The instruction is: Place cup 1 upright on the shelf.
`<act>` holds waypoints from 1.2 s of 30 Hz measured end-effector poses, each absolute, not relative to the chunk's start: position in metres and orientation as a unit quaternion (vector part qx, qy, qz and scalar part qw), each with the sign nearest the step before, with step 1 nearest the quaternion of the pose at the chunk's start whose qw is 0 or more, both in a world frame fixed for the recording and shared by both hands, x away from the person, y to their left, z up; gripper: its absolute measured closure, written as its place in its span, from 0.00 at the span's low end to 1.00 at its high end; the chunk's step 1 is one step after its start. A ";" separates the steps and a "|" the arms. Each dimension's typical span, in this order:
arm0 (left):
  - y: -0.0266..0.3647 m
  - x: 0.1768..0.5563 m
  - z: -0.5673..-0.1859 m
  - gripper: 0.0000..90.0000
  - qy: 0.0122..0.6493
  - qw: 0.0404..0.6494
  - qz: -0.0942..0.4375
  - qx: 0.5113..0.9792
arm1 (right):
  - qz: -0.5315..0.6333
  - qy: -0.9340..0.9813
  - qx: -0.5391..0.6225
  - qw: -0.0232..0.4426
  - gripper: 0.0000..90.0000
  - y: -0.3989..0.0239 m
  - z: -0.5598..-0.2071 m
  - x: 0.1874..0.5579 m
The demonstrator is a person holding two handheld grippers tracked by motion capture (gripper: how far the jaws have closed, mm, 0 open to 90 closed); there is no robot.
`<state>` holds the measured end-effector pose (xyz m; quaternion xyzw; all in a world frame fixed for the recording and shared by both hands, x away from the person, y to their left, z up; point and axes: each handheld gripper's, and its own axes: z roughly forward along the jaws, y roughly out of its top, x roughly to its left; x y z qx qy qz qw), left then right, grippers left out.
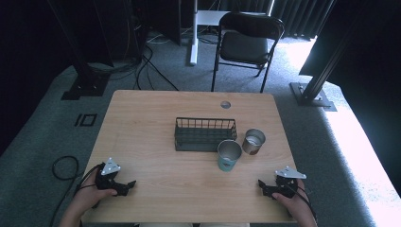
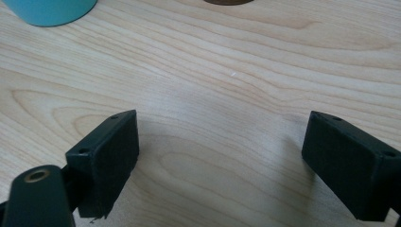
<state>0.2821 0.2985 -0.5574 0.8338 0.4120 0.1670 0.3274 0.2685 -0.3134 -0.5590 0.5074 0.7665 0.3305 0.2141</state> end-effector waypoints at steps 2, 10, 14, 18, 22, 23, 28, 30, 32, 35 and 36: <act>0.299 0.282 -0.557 0.00 0.411 0.327 0.167 0.834 | 0.330 0.766 0.507 0.214 0.13 -0.313 -0.559 0.269; 0.293 0.284 -0.557 0.00 0.418 0.324 0.169 0.832 | 0.330 0.767 0.507 0.214 0.13 -0.313 -0.559 0.269; 0.284 0.287 -0.556 0.00 0.423 0.324 0.167 0.829 | 0.330 0.767 0.507 0.214 0.13 -0.313 -0.559 0.269; 0.272 0.287 -0.554 0.00 0.412 0.342 0.167 0.828 | 0.330 0.767 0.507 0.214 0.13 -0.313 -0.559 0.269; 0.259 0.287 -0.547 0.00 0.393 0.368 0.168 0.826 | 0.330 0.767 0.507 0.214 0.13 -0.313 -0.559 0.269; 0.256 0.287 -0.545 0.00 0.389 0.372 0.167 0.826 | 0.330 0.767 0.507 0.214 0.13 -0.313 -0.559 0.269; 0.241 0.289 -0.535 0.00 0.372 0.391 0.171 0.824 | 0.330 0.767 0.507 0.214 0.13 -0.313 -0.559 0.269; 0.236 0.290 -0.532 0.00 0.366 0.396 0.173 0.824 | 0.330 0.766 0.508 0.214 0.13 -0.313 -0.559 0.269; 0.232 0.290 -0.530 0.00 0.364 0.403 0.172 0.822 | 0.330 0.767 0.507 0.214 0.13 -0.313 -0.559 0.269; 0.225 0.292 -0.526 0.00 0.358 0.409 0.168 0.822 | 0.330 0.766 0.508 0.214 0.13 -0.313 -0.559 0.269; 0.223 0.292 -0.525 0.00 0.358 0.411 0.168 0.821 | 0.330 0.766 0.508 0.214 0.13 -0.313 -0.559 0.269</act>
